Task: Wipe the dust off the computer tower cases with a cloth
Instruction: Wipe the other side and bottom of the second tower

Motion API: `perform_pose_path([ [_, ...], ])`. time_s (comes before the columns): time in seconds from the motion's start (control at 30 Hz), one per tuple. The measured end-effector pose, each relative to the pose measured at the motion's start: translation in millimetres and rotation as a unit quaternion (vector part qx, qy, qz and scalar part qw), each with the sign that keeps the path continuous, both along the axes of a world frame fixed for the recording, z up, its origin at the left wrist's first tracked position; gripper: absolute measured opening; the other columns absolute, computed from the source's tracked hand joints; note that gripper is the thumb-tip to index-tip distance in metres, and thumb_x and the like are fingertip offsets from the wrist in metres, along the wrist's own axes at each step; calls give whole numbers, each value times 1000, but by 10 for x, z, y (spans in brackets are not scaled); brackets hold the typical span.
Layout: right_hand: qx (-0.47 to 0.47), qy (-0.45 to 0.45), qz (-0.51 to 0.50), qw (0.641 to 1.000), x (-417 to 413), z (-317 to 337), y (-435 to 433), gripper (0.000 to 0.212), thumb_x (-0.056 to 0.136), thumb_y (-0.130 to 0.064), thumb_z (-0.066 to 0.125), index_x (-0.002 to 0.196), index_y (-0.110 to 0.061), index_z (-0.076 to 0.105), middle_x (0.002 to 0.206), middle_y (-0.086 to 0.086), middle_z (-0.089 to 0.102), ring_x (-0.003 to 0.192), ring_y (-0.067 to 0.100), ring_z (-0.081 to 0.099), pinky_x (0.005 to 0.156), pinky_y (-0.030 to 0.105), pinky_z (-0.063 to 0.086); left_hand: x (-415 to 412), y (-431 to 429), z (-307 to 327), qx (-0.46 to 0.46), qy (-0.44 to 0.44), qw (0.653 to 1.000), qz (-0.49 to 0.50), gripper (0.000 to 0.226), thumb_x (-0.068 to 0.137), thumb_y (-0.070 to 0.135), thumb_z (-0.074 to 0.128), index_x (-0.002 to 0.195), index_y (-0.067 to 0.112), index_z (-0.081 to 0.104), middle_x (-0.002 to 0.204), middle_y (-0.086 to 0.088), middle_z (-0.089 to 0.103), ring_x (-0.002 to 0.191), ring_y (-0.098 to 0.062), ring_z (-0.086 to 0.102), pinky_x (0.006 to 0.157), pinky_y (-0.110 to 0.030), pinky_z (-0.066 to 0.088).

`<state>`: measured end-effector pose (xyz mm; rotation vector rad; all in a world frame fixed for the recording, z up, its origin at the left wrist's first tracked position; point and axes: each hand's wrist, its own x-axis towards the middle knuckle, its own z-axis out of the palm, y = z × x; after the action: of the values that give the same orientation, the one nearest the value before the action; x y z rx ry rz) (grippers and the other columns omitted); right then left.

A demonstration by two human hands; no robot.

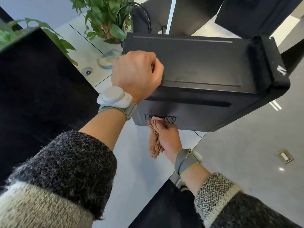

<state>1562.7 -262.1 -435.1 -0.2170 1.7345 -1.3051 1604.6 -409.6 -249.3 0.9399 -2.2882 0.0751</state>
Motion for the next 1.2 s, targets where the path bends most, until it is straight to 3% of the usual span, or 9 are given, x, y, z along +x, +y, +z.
perform_pose_path([
  [0.07,15,12,17,1000,54,-8,-33,33,106,-28,60,87,-7,78,75,1,77,63,13,69,54,20,49,-11,-1,7,-2,2,1000,0,39,86,28,57,58,14,33,51,2,29,45,-31,38,44,-29,31],
  [0.23,68,-15,38,997,156,-137,-256,32,93,-32,62,79,-9,80,85,6,80,79,36,74,72,49,59,-6,-12,-7,0,-7,1000,-8,40,88,28,53,58,14,31,50,1,27,46,-30,36,49,-29,24],
  [0.4,-20,-24,13,999,349,-107,-328,34,105,-21,56,89,3,74,88,9,80,80,21,78,73,32,62,0,-8,-36,4,6,1000,-14,38,89,29,52,58,14,36,50,2,31,46,-30,39,47,-30,32],
  [0.5,28,-13,53,998,362,-252,-399,40,90,-44,60,88,-11,81,88,6,81,84,29,79,77,45,65,-6,-8,-23,10,9,1000,-24,38,90,28,52,58,13,39,51,2,34,47,-29,39,47,-32,34],
  [0.67,68,-132,17,989,460,-268,-589,34,104,-23,64,72,-16,74,73,-3,76,48,19,59,42,23,31,-24,-21,-37,3,14,1000,-23,37,90,28,53,57,13,42,50,1,37,44,-27,40,43,-36,45],
  [0.77,27,-111,31,993,598,-187,-738,38,107,-15,58,71,-14,69,54,-10,66,41,4,56,34,16,34,-25,-44,-45,3,9,1000,-20,37,90,29,50,58,12,47,50,-1,43,45,-28,47,46,-41,50],
  [0.9,8,-118,8,993,698,-246,-755,58,107,-11,57,50,-21,60,47,-12,56,43,9,50,37,17,33,-12,-42,-40,3,20,999,-25,37,90,28,52,57,14,45,50,2,40,44,-26,45,44,-39,47],
  [1.1,66,-83,-39,994,596,-743,-737,28,97,-15,69,73,-7,79,88,13,80,86,31,75,81,40,57,-28,0,-20,-6,28,999,-18,39,84,24,60,56,15,34,50,4,27,43,-28,32,43,-28,30],
  [1.2,99,-85,0,991,542,-806,-806,26,97,-19,70,80,-3,80,83,6,77,87,25,71,78,32,53,-21,-8,-28,-3,19,999,-30,40,87,24,57,57,16,32,51,5,26,44,-27,32,46,-28,28],
])
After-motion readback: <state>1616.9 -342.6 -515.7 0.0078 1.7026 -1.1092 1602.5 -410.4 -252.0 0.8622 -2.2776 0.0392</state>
